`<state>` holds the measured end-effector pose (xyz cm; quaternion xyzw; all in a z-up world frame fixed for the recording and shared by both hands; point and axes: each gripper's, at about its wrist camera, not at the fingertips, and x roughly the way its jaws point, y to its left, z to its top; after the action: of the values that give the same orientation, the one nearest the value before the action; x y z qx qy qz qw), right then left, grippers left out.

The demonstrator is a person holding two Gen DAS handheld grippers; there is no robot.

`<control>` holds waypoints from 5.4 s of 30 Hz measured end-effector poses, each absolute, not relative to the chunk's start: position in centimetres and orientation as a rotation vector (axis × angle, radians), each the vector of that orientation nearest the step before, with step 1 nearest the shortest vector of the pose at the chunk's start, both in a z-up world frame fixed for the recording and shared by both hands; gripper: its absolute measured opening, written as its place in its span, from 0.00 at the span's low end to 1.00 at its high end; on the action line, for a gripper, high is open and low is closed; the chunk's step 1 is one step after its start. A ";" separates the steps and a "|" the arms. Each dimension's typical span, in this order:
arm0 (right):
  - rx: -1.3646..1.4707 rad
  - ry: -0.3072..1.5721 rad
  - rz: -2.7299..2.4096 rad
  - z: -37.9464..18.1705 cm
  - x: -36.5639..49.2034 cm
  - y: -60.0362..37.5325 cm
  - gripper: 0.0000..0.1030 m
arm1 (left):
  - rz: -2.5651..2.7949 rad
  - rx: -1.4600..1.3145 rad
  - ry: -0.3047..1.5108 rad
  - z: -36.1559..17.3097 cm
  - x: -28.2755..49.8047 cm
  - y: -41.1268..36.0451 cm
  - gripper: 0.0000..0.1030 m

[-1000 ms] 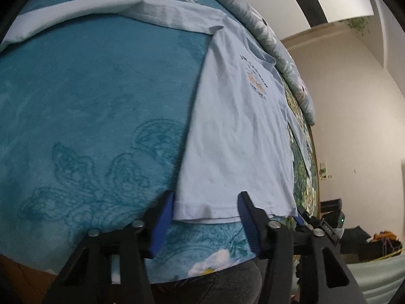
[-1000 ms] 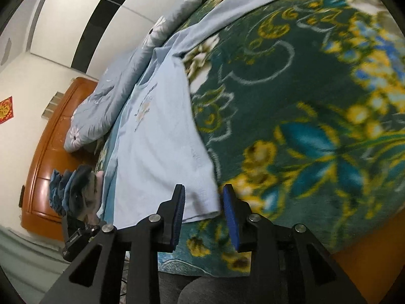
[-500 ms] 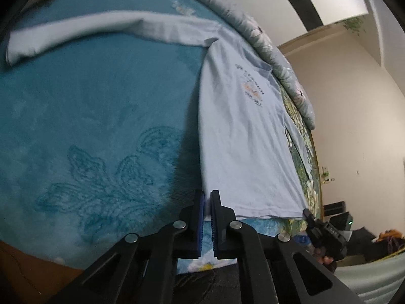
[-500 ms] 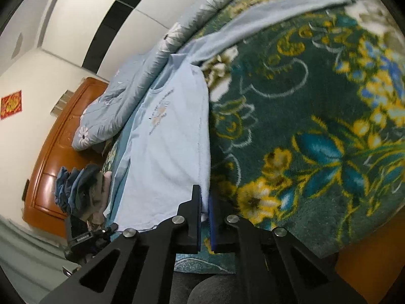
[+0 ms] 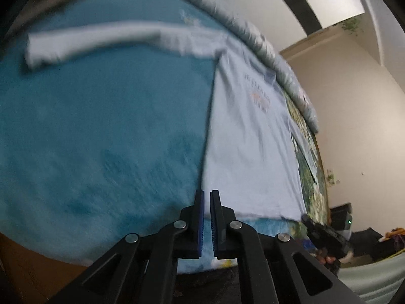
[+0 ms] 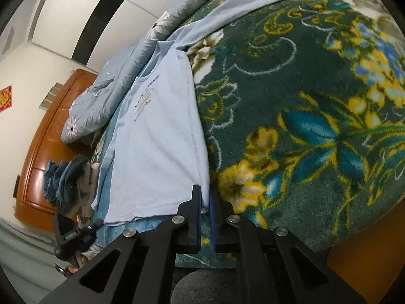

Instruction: Fold clothes

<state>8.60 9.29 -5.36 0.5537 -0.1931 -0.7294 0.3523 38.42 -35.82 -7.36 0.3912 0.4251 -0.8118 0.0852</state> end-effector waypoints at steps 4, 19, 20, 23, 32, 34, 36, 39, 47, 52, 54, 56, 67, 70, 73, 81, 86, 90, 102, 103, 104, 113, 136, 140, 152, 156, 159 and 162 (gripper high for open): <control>1.414 -0.506 -1.900 -4.9 8.6 9.8 0.07 | -2.307 0.985 1.098 -5.4 40.9 -40.3 0.40; 1.469 -0.524 -1.928 -5.8 7.4 9.5 0.10 | -2.206 0.822 1.069 -8.2 41.5 -49.7 0.49; 1.471 -0.524 -1.929 -5.8 7.3 9.5 0.10 | -2.217 0.844 1.029 -7.9 41.1 -49.5 0.29; 1.471 -0.526 -1.933 -5.7 6.9 9.5 0.10 | -2.214 0.964 0.946 -6.9 39.0 -49.0 0.05; 1.452 -0.538 -1.906 -6.2 5.4 8.7 0.10 | -2.515 0.837 0.908 7.4 31.8 -48.3 0.04; 1.441 -0.559 -1.891 -6.4 5.1 8.8 0.10 | -2.568 0.826 0.850 10.8 28.9 -47.7 0.04; 1.432 -0.587 -1.878 -6.7 4.8 8.9 0.10 | -2.615 0.840 0.835 13.0 25.6 -46.9 0.04; 1.418 -0.609 -1.868 -6.8 4.4 9.0 0.10 | -2.665 0.871 0.803 15.0 20.5 -44.9 0.04; 1.385 -0.630 -1.840 -7.2 3.2 9.1 0.10 | -2.784 1.072 0.735 13.7 5.1 -37.2 0.04; 1.366 -0.646 -1.817 -7.6 2.6 9.2 0.10 | -2.825 1.219 0.675 10.6 -2.9 -31.1 0.04; 1.361 -0.654 -1.804 -7.7 2.4 9.2 0.10 | -2.800 1.331 0.669 7.7 -6.1 -29.1 0.04; 1.355 -0.663 -1.792 -7.8 2.2 9.3 0.10 | -2.753 1.445 0.683 4.5 -8.8 -27.7 0.03; 1.333 -0.664 -1.751 -8.0 1.9 9.5 0.10 | -2.589 1.726 0.667 -6.2 -14.8 -23.9 0.04; 1.330 -0.663 -1.750 -8.0 1.9 9.6 0.10 | -2.569 1.778 0.790 -7.1 -14.2 -24.5 0.14; 1.334 -0.656 -1.755 -7.9 2.0 9.6 0.10 | -2.563 1.833 0.968 -6.7 -12.9 -25.4 0.48; 1.306 -0.535 -1.845 -5.1 1.3 9.1 0.11 | -2.654 1.516 0.653 -0.4 -1.4 -35.3 0.76; 1.228 -0.412 -1.867 -1.0 -2.3 4.7 0.21 | -2.390 1.435 0.533 -3.1 3.3 -43.2 0.77; 1.164 -0.333 -1.859 1.6 -6.7 -1.5 0.32 | -2.297 1.424 0.730 -5.8 4.7 -47.5 0.77; 1.382 -0.317 -1.937 -3.2 -17.1 -10.3 0.33 | -2.210 1.328 0.789 -7.9 5.8 -51.0 0.77; 1.383 -0.346 -1.924 -3.4 -17.3 -10.2 0.33 | -2.216 1.321 0.796 -8.0 5.9 -51.1 0.77; 1.380 -0.362 -1.915 -3.5 -17.4 -10.4 0.33 | -2.221 1.323 0.785 -8.1 6.0 -51.0 0.77; 1.327 -0.195 -2.001 -2.8 -16.5 -12.7 0.04 | -2.220 1.348 0.679 -8.6 6.3 -50.5 0.77; 1.379 -0.937 -2.523 -0.5 -13.0 24.5 0.34 | -2.301 1.134 1.063 -4.6 22.7 -42.0 0.82; 1.414 -1.103 -2.427 -3.0 -12.8 24.7 0.34 | -2.280 1.149 1.128 -5.5 24.3 -40.9 0.82; 1.330 -1.165 -2.507 -2.8 -14.4 23.9 0.06 | -2.229 1.132 1.177 -6.8 27.6 -40.8 0.82; 1.195 -0.932 -2.600 3.5 -15.4 20.3 0.06 | -2.226 1.110 1.203 -7.1 28.4 -41.4 0.82; 1.051 -0.682 -2.600 9.6 -15.0 14.2 0.06 | -2.232 1.092 1.249 -7.5 28.8 -41.7 0.82; 0.932 -0.441 -2.543 14.7 -14.0 6.2 0.06 | -2.244 1.075 1.275 -7.4 29.4 -41.9 0.82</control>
<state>-14.02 6.24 14.73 0.3330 -0.1577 -0.9084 0.1976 29.38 -41.91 -7.44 0.3789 0.4491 -0.7907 0.1718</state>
